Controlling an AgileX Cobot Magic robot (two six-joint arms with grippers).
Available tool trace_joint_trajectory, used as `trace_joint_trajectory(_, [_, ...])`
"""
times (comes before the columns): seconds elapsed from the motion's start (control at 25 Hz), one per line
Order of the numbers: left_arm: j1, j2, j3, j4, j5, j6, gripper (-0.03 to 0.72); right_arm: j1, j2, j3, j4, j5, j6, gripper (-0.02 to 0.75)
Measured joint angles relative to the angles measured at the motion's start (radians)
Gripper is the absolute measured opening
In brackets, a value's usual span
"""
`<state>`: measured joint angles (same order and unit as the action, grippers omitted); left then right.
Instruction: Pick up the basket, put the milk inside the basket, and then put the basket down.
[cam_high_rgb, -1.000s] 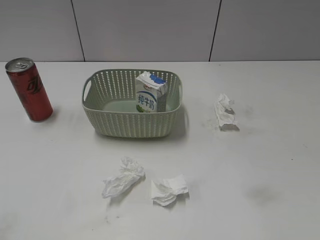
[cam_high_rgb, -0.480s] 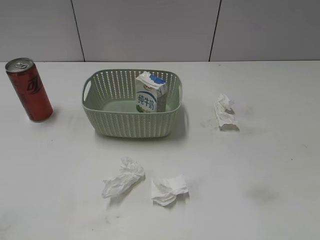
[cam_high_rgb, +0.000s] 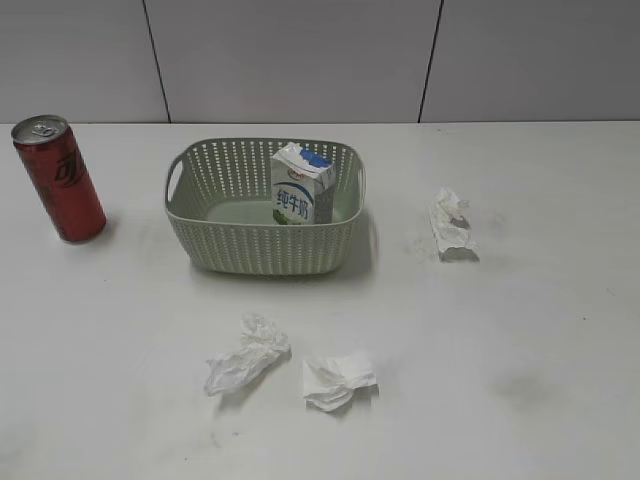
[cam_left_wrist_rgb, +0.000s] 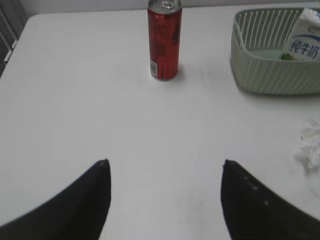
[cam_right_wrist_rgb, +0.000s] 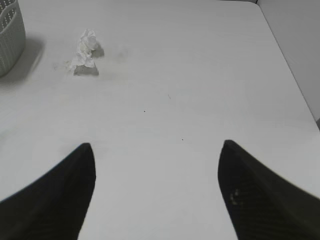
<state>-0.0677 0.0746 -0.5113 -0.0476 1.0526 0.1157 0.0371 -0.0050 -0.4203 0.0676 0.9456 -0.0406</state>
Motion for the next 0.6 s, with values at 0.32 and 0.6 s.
trace_joint_trajectory(0.32, [0.0,-0.08,0.001,-0.002,-0.003,0.0,0.494,-0.001,0.0,0.0,0.004,0.0,0.0,0.581])
trace_joint_trajectory(0.6, [0.0,-0.08,0.002,-0.002,-0.003,0.0,0.468,-0.001,0.0,0.0,0.006,0.0,0.0,0.581])
